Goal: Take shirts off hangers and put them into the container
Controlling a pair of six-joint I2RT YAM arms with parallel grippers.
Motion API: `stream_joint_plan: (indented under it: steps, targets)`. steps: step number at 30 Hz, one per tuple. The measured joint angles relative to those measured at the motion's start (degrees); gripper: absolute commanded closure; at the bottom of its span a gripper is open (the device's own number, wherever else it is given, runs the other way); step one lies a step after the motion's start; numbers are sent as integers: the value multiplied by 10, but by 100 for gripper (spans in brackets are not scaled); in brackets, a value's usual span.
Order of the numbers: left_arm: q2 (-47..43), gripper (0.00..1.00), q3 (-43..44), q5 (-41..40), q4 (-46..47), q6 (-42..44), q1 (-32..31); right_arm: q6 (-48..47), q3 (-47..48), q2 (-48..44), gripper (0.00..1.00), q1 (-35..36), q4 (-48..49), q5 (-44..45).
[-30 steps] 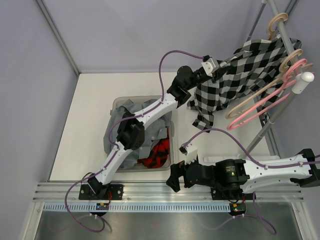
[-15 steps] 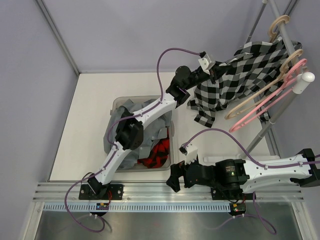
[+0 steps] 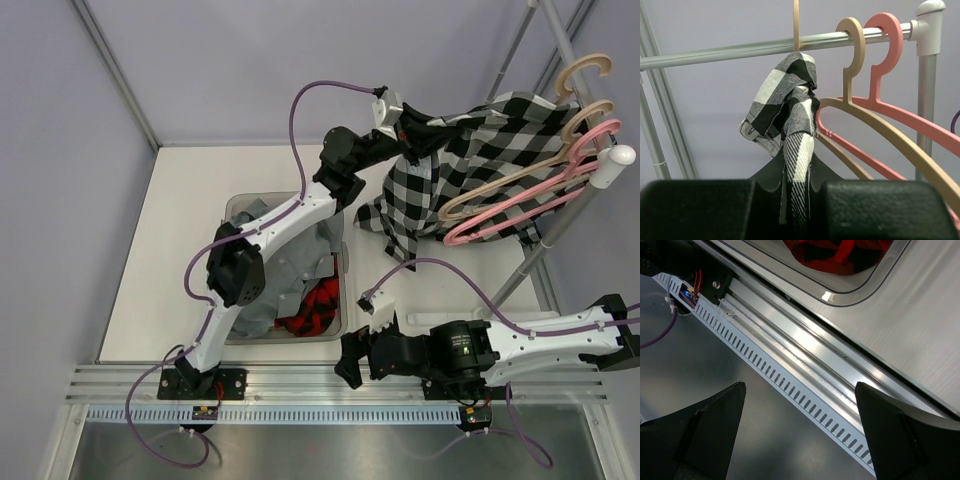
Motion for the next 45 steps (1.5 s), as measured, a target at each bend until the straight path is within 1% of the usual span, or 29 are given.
stream_joint_plan:
  steps: [4, 10, 15, 21, 23, 26, 30, 31, 35, 36, 38, 40, 41, 43, 45]
  targets:
    - [-2, 100, -4, -2, 19, -23, 8, 0, 8, 0, 0, 5, -3, 7]
    - [-60, 100, -74, -10, 39, -27, 25, 0, 21, 4, 1, 11, -7, 11]
    - [-133, 100, -165, -10, 68, -34, 47, 0, 24, 7, 1, 12, -13, 21]
    - [-205, 100, -255, -9, 87, -41, 64, 16, 45, 9, 0, 14, -59, 52]
    - [-237, 100, -301, -13, 89, -39, 64, 19, 52, 5, 1, 15, -78, 69]
    - [-306, 100, -397, -30, 79, -28, 64, 17, 67, -8, 1, 15, -106, 96]
    - [-406, 100, -507, -60, 39, -12, 67, -8, 141, -7, 1, 15, -143, 139]
    - [-433, 100, -531, -70, 28, -7, 68, -21, 177, 2, 1, 15, -157, 154]
    - [-527, 100, -598, -111, -32, 10, 75, -94, 355, 56, 7, 15, -180, 248]
    - [-549, 100, -610, -119, -47, 14, 75, -119, 395, 67, 11, 15, -178, 276]
    - [-587, 100, -629, -130, -68, 20, 77, -200, 457, 81, 12, -2, -151, 326]
    - [-622, 100, -643, -139, -87, 24, 77, -281, 490, 81, 17, -51, -97, 339]
    - [-636, 100, -647, -142, -94, 26, 77, -323, 502, 80, 18, -96, -62, 334]
    - [-664, 100, -658, -146, -105, 27, 77, -387, 539, 88, 18, -164, -25, 329]
    - [-685, 100, -664, -147, -118, 29, 77, -438, 602, 114, 20, -200, -2, 323]
